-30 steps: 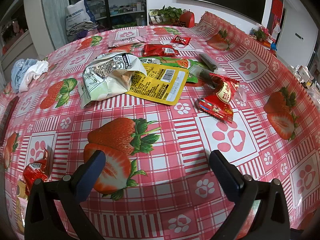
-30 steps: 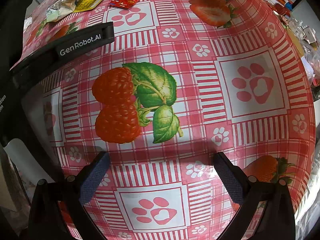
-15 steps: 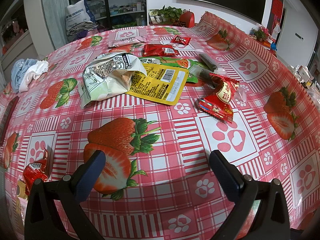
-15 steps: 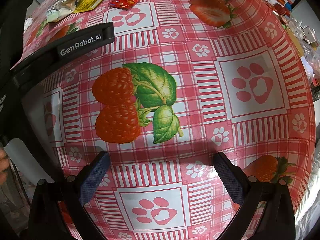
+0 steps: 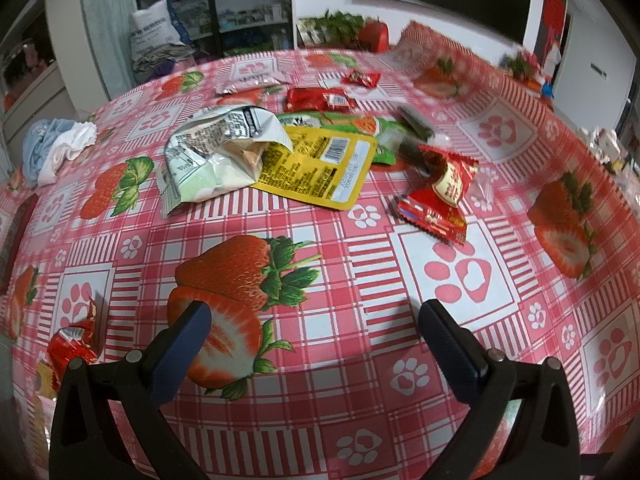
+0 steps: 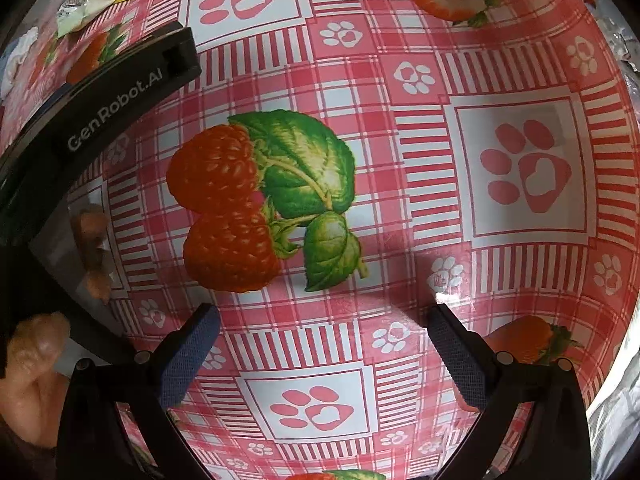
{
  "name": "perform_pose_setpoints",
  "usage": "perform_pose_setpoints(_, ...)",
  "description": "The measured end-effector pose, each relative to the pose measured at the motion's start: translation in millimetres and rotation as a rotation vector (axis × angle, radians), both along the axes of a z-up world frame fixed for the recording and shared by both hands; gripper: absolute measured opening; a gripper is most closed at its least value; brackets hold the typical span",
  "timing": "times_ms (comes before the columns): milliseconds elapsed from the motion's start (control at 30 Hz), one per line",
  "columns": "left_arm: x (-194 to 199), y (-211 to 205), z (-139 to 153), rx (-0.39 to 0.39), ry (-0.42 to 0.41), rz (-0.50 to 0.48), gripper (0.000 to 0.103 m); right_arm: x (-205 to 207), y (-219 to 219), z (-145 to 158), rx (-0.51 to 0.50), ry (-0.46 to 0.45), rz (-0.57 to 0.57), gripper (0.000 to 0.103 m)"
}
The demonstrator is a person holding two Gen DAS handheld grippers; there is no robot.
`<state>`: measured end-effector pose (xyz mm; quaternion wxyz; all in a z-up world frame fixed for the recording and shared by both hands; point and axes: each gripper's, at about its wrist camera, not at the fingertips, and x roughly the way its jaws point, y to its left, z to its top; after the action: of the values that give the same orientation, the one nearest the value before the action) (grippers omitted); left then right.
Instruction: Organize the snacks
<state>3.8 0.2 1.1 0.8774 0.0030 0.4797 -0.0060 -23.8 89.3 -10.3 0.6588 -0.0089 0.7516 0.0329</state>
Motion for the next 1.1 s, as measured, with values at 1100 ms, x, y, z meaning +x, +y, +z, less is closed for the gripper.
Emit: perform_pose_setpoints(1100,-148.2,199.1,58.6,-0.132,0.593,-0.029,0.103,-49.5,91.6,46.0,0.128,0.031,0.106,0.103)
